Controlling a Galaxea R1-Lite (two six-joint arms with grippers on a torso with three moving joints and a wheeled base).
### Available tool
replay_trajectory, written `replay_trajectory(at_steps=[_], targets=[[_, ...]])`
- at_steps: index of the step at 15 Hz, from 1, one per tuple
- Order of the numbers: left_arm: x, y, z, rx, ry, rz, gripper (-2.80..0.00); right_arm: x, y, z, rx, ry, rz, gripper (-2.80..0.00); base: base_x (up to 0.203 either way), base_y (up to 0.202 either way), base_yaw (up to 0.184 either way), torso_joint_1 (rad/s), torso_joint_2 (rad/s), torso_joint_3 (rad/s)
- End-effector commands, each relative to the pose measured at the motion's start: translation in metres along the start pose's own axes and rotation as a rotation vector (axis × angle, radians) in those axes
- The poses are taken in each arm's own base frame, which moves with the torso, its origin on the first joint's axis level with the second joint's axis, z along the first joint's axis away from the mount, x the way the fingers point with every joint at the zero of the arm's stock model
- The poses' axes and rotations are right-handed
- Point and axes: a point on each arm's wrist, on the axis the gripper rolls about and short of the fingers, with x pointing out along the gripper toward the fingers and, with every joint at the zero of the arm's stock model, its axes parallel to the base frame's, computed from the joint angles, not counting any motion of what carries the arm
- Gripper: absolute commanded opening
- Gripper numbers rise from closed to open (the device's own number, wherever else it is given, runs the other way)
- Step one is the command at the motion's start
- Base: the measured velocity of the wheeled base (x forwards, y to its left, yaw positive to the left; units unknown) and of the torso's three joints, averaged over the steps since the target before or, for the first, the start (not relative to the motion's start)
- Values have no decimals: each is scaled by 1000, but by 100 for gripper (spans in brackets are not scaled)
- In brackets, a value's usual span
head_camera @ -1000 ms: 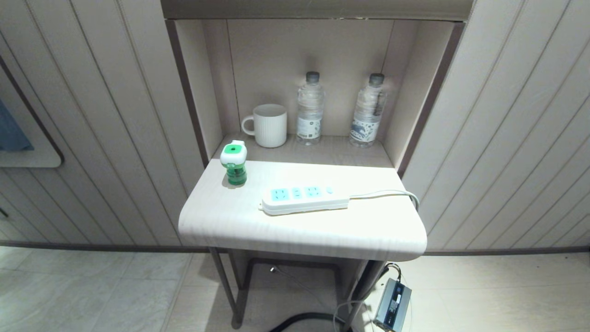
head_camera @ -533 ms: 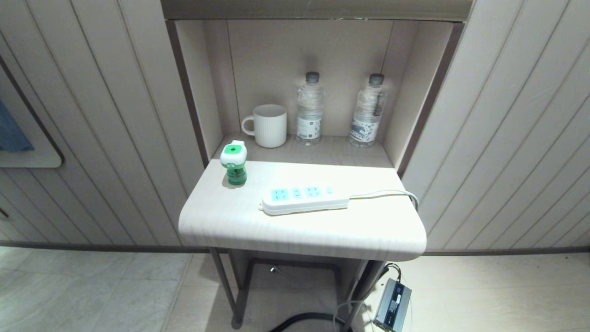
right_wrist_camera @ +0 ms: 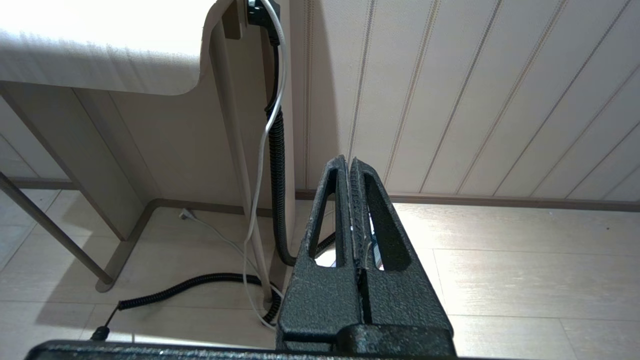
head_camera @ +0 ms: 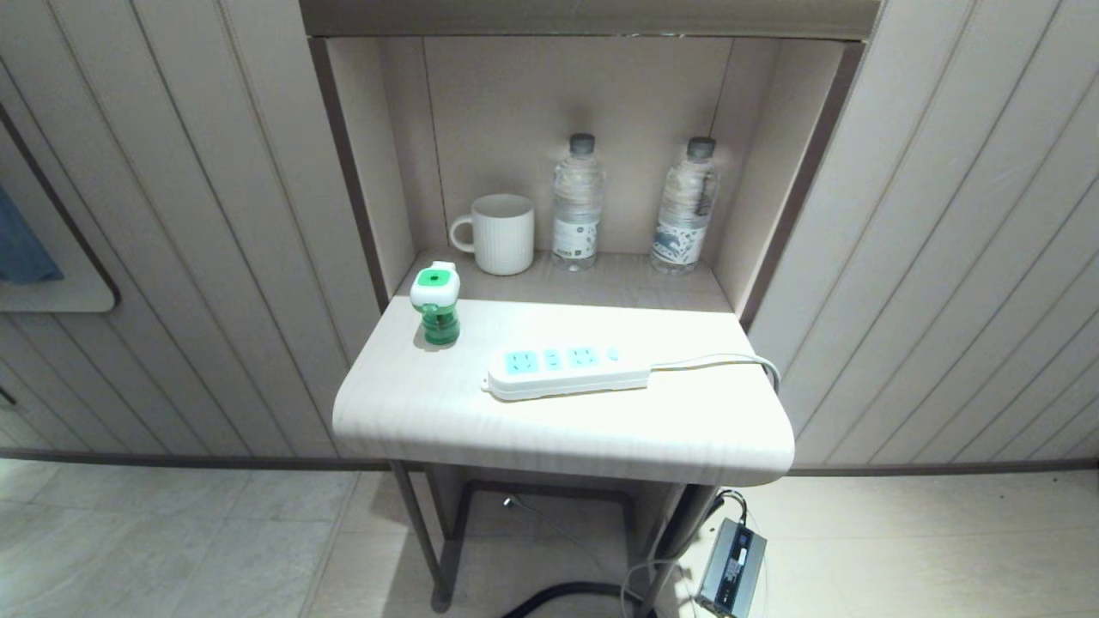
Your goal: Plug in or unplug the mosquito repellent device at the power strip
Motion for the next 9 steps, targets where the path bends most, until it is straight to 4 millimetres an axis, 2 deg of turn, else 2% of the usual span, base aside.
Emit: replay_trajectory(at_steps=[1,9], targets=[[0,0,0,6,7,-1,-280,0,0,0,0,-1,0,-280,0,0,0,0,0,0],[0,0,0,1,10,-2,-280,0,0,0,0,0,0,-280,0,0,0,0,0,0]])
